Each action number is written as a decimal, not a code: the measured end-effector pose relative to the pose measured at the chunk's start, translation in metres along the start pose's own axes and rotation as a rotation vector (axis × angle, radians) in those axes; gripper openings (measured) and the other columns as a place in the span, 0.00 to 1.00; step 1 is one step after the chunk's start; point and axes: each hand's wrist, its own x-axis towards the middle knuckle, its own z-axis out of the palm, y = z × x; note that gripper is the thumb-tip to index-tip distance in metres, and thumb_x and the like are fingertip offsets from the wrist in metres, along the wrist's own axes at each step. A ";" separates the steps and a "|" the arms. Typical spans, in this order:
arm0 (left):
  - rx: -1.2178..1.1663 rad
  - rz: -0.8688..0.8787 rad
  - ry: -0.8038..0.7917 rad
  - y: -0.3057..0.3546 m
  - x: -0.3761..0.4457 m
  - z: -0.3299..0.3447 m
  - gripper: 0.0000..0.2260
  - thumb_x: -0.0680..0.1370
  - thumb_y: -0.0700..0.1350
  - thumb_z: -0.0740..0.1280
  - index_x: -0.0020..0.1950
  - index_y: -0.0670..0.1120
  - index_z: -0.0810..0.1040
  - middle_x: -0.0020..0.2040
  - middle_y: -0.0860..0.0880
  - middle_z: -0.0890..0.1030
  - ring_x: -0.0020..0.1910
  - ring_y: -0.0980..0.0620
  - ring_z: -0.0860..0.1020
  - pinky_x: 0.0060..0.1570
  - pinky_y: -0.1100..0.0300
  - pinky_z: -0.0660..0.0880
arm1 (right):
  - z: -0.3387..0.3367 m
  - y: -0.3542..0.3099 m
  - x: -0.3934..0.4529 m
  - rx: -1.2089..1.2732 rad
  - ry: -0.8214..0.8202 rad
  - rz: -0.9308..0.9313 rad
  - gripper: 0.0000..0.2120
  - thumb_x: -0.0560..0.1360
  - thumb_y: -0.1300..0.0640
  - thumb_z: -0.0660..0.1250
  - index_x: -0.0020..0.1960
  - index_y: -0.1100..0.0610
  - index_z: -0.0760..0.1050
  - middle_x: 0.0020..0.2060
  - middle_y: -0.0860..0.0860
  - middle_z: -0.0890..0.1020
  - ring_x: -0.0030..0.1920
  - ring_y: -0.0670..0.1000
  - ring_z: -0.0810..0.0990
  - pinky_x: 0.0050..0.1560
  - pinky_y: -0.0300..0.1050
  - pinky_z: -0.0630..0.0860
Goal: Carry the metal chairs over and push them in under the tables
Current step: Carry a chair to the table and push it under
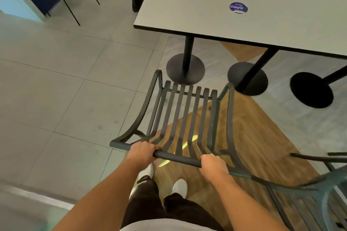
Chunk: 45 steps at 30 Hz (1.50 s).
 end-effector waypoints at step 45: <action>0.078 0.108 -0.010 -0.160 0.288 -0.202 0.20 0.86 0.52 0.61 0.77 0.65 0.67 0.50 0.54 0.82 0.44 0.54 0.81 0.44 0.60 0.80 | -0.264 -0.061 0.257 0.021 0.005 0.044 0.13 0.82 0.52 0.66 0.65 0.54 0.78 0.57 0.53 0.82 0.57 0.57 0.83 0.56 0.52 0.78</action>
